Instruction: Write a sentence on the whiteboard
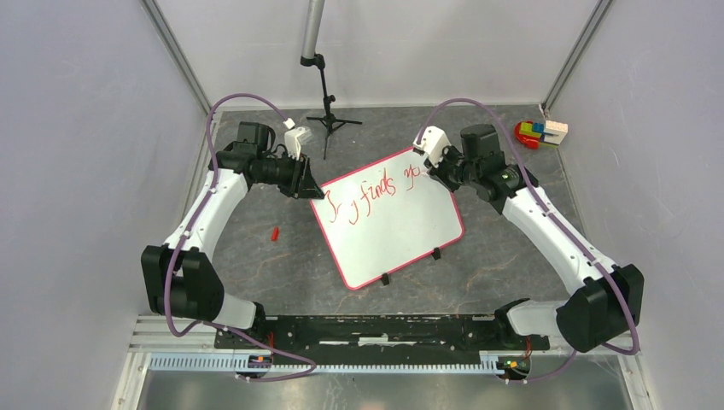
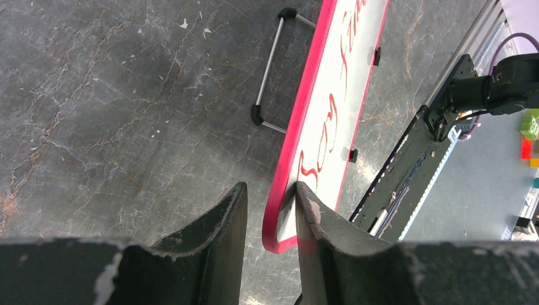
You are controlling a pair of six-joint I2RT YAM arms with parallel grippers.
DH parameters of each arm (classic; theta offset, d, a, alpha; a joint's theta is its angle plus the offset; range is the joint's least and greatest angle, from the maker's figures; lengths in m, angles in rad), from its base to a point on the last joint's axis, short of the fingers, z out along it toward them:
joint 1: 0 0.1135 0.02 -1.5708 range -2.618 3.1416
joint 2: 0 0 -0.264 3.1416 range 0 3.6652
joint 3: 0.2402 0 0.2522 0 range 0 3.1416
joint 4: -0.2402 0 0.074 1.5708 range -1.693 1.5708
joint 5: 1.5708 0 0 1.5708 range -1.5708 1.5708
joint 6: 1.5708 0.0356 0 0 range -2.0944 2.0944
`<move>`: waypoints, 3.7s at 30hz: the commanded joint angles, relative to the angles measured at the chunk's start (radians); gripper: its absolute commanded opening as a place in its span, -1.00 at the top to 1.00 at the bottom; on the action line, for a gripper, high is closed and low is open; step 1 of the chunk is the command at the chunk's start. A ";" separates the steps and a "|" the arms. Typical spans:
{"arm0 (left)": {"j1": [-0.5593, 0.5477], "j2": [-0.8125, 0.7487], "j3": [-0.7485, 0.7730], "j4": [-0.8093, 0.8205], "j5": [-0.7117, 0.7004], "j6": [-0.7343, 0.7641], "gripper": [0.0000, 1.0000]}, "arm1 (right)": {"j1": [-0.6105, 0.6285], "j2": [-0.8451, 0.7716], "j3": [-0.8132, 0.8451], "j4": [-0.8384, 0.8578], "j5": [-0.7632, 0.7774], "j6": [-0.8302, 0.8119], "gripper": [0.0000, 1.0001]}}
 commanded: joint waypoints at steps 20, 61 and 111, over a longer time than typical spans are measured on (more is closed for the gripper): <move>-0.002 -0.009 0.001 0.002 0.003 0.025 0.19 | -0.014 0.021 0.078 0.039 0.011 0.003 1.00; -0.002 -0.007 -0.006 0.001 0.003 0.029 0.19 | -0.037 -0.009 0.004 0.013 0.078 -0.038 1.00; -0.014 -0.038 -0.006 0.002 -0.008 0.030 0.11 | -0.040 -0.061 0.109 -0.111 0.051 -0.117 1.00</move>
